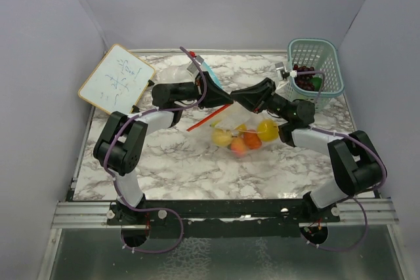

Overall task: Open the zip-top bag and remove the fake food
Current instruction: Unzip the zipper food storage bag at the center of the board.

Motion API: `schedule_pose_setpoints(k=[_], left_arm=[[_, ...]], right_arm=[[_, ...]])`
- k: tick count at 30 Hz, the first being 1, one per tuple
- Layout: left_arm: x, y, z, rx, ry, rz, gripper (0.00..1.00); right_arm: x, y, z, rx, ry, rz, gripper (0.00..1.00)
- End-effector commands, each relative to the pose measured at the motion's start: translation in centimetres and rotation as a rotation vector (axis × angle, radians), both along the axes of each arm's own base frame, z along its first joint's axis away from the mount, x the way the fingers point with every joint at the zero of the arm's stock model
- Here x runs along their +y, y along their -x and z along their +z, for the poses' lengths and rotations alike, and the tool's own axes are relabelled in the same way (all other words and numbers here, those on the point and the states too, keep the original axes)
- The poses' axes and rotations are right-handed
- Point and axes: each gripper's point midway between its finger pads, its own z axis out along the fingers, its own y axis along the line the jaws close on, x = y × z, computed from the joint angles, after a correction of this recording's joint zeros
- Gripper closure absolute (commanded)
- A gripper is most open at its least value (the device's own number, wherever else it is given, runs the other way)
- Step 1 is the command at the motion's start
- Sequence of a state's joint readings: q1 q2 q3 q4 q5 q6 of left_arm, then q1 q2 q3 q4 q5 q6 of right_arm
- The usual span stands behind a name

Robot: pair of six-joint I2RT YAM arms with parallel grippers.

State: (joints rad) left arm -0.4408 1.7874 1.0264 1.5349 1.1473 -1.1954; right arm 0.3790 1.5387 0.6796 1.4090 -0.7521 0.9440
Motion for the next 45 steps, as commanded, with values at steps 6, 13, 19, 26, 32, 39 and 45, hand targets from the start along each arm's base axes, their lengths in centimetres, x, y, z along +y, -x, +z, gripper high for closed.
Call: schedule_pose_setpoints(k=[6,13,19,26,32,39,45], left_arm=[[0.6,1.2,3.2,-0.232,0.133,0.018,1.00],[0.7,1.8,2.4,-0.227,0.112,0.006,1.00],[1.3,2.4,1.5,-0.229,0.097,0.016,1.00],[2.1,3.3,-0.3,-0.210,0.075,0.041,1.00],[3.1,4.4,-1.8,-0.205,0.060,0.073,1.00],[3.7,5.4,-3.7,-0.164,0.039,0.095,1.00],[3.5,5.8,-5.4,-0.120,0.024,0.101,1.00]], right_arm=[[-0.9,1.2,3.2,-0.106,-0.087,-0.042,0.98],[-1.7,0.2,4.2,-0.102,-0.057,-0.117,0.98],[-3.3,-1.3,4.9,-0.112,-0.036,-0.149,0.98],[-7.2,-2.8,6.3,-0.126,-0.030,-0.218,0.98],[-11.2,-4.1,7.1,-0.130,-0.008,-0.278,0.98],[-14.1,-5.1,7.0,-0.110,-0.028,-0.304,0.98],[-14.6,-5.3,6.5,-0.121,-0.037,-0.270,0.98]])
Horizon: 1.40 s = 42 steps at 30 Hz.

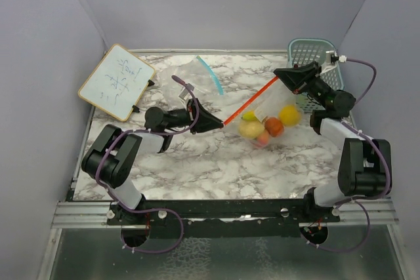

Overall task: Open the zip-top bag and remove the fake food
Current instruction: Unzip the zipper food storage bag at the center of the board.

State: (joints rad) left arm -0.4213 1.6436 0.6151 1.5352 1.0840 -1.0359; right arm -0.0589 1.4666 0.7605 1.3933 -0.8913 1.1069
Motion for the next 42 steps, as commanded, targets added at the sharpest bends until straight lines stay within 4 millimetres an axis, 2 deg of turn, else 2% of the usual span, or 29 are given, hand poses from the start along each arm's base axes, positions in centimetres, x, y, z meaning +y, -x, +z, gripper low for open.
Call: schedule_pose_setpoints(k=[1,3,4,7,10,15,24,31,37,42], left_arm=[[0.5,2.0,1.8,-0.222,0.081,-0.013,1.00],[0.4,1.9,1.6,-0.215,0.079,-0.008,1.00],[0.4,1.7,1.4,-0.207,0.080,0.000,0.96],[0.2,0.9,1.2,-0.188,0.086,0.021,0.70],[-0.1,0.1,2.0,-0.197,0.102,0.026,0.60],[-0.5,-0.9,4.7,-0.260,0.145,0.033,0.59],[-2.3,-5.1,4.6,-0.248,0.163,0.043,0.63],[-3.1,-7.5,5.3,-0.256,0.196,0.086,0.63],[-5.1,-10.2,3.7,-0.238,0.125,0.120,0.64],[-7.8,-11.0,1.5,-0.256,0.001,0.163,0.64]], right_arm=[[-1.1,0.2,2.3,-0.106,-0.012,-0.016,0.98],[-1.2,0.1,2.3,-0.105,0.002,-0.025,0.98],[-1.2,0.3,2.3,-0.112,0.012,-0.024,0.98],[-0.8,0.9,2.4,-0.134,0.036,0.000,0.98],[-0.5,1.4,1.9,-0.136,0.062,0.027,0.98],[-0.1,2.0,0.0,-0.099,0.087,0.071,0.98],[1.5,5.9,-2.1,-0.159,0.183,0.214,0.98],[1.8,7.1,-2.7,-0.157,0.209,0.241,0.98],[1.8,7.3,-2.2,-0.159,0.205,0.246,0.98],[1.8,7.6,-2.3,-0.157,0.207,0.248,0.98]])
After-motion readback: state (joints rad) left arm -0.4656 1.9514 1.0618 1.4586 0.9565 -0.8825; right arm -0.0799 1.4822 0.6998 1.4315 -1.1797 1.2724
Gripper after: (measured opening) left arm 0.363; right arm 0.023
